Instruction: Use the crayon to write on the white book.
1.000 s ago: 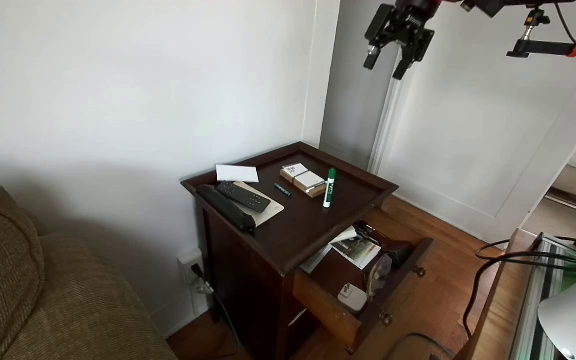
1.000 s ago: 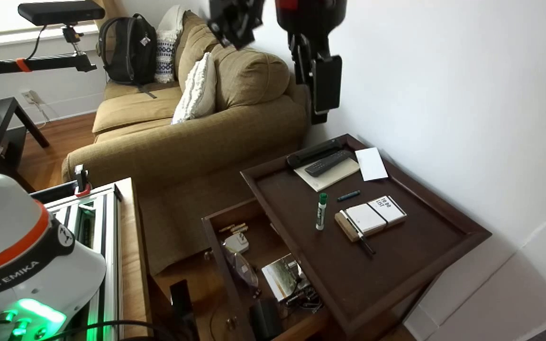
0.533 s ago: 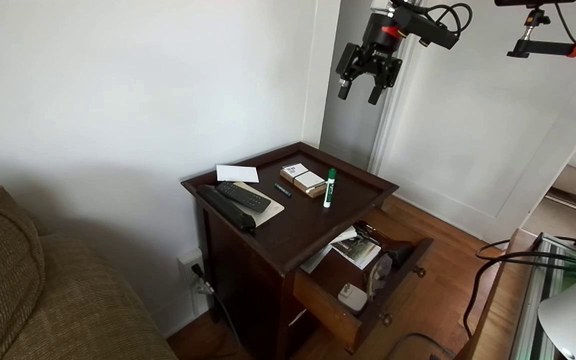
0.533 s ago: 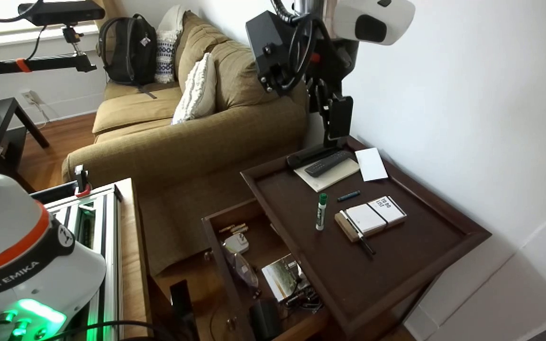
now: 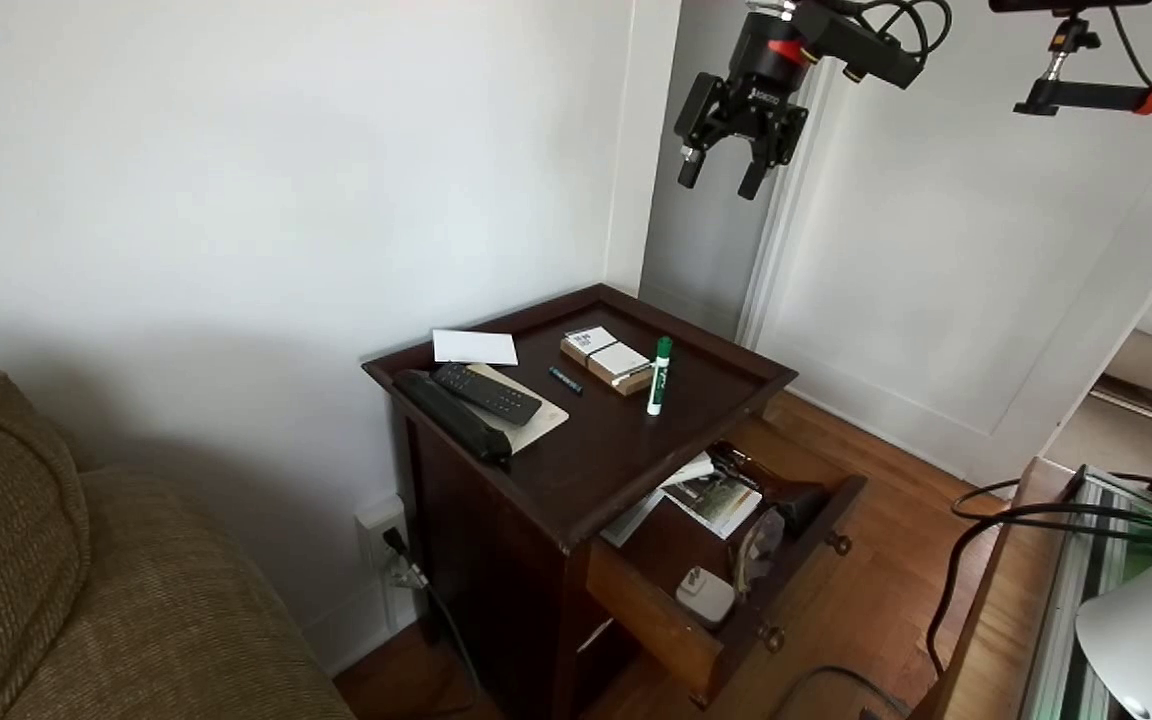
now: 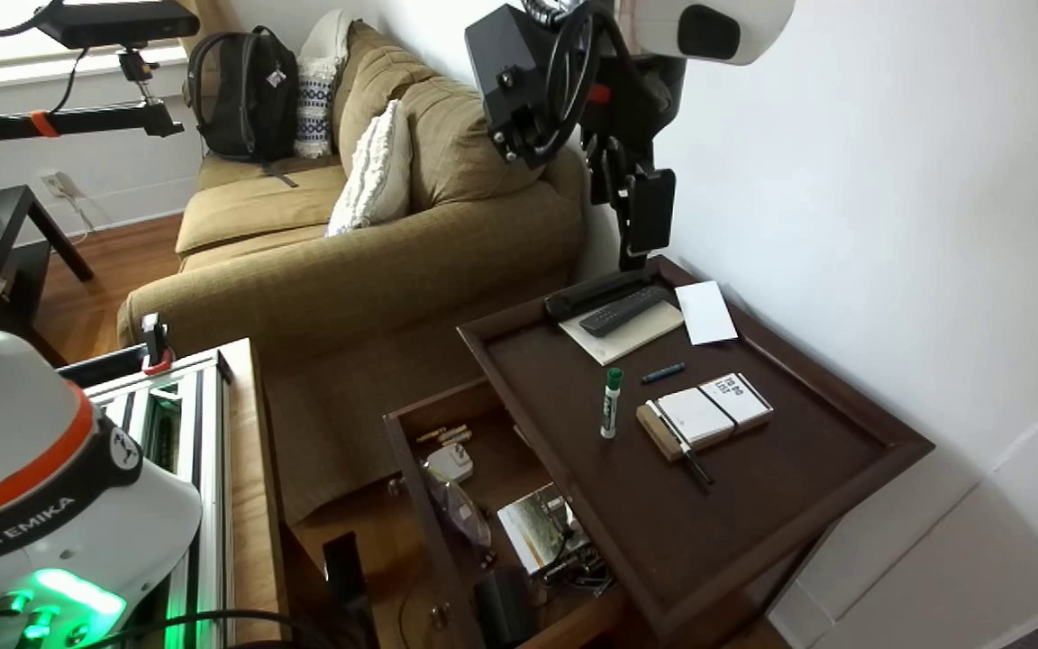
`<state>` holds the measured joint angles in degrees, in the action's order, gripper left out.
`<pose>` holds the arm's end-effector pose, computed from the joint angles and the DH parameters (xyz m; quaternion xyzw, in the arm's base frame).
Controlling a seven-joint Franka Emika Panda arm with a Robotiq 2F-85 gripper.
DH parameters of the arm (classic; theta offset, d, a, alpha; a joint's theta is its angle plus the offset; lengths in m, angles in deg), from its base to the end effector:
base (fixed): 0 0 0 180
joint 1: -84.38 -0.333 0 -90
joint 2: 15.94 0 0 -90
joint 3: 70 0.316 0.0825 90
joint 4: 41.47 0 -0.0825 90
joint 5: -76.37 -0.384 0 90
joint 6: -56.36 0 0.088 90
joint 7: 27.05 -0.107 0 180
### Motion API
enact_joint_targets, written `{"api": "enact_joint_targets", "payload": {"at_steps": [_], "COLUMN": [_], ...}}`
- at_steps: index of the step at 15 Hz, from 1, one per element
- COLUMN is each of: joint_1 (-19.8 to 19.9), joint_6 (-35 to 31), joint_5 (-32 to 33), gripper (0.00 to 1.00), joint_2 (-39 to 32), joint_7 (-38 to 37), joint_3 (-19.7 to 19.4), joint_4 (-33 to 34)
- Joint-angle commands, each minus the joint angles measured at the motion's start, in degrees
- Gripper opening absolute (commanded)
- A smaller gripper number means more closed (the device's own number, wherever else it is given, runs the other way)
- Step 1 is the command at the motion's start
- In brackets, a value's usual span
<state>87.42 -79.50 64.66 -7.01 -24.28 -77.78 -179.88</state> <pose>0.4727 -0.0882 0.3805 -0.9852 0.1385 -0.0636 0.0785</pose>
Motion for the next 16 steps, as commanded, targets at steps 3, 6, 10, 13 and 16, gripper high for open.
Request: {"api": "enact_joint_targets", "payload": {"at_steps": [3,6,10,13,16], "joint_1": [-0.6,-0.7,1.6,0.8,-0.6], "joint_6": [-2.7,0.3,7.2,10.2,12.0], "joint_5": [-7.7,-17.1,-14.6,-5.1,2.7], "gripper": [1.00,1.00,1.00,1.00,1.00], "joint_2": [-8.1,-15.1,-26.1,-34.2,-41.2], "joint_7": [7.6,18.2,20.5,12.6,6.4], "joint_3": [-0.2,0.9,3.6,3.7,3.7], "joint_4": [4.3,10.9,23.1,32.3,39.8]}}
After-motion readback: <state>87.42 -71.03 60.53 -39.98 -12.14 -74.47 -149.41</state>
